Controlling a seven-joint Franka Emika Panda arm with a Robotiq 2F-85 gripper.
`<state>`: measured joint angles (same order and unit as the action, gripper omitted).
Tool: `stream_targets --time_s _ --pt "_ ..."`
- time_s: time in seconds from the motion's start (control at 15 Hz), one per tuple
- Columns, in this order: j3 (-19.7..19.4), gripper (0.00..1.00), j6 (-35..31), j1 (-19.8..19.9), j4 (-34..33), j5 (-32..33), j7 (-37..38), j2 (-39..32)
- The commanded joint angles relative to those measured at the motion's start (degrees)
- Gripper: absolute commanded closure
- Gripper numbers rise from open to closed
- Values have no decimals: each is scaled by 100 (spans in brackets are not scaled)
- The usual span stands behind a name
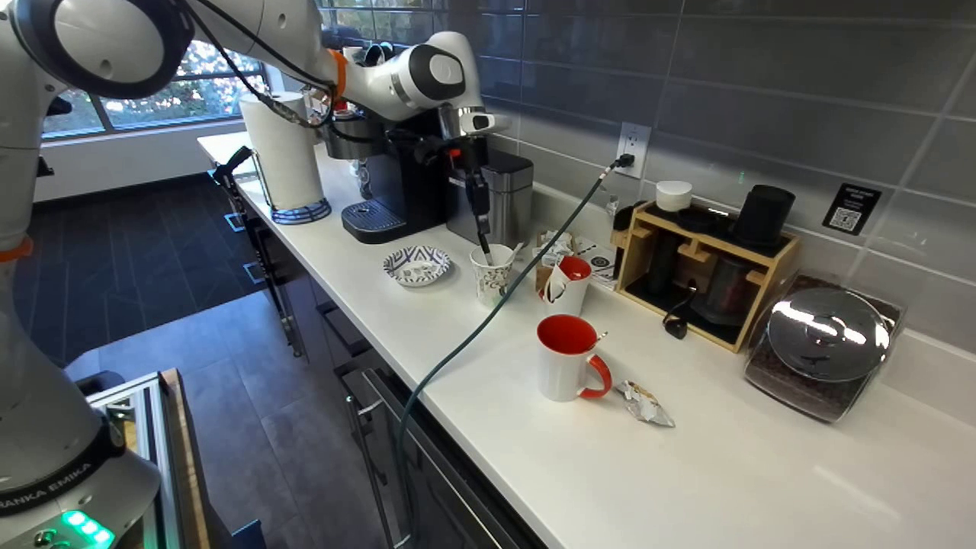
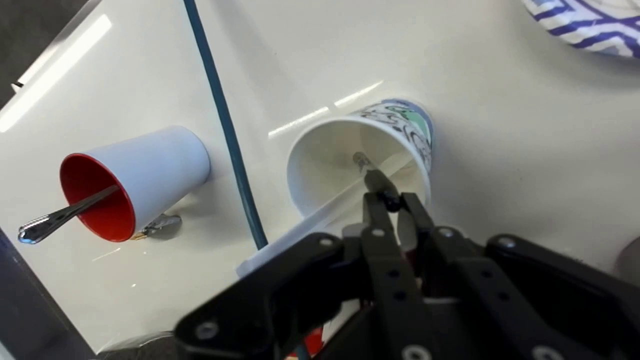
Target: Move the pen to the cup on the right
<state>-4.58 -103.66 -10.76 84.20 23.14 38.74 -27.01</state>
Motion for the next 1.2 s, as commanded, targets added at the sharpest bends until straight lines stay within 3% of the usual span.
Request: stream_targets --time_s 0.0,0.33,0.8,1.0,1.13 --pt "71 97 286 57 75 -51 -430 445" --pt "187 97 279 247 385 -143 -1593 1290" --pt "693 97 11 455 993 -1487 -3208 1989" --pt "906 97 -284 392 1398 -1989 -3535 1963" --pt "1015 97 -568 290 1696 -1851 -3365 1955"
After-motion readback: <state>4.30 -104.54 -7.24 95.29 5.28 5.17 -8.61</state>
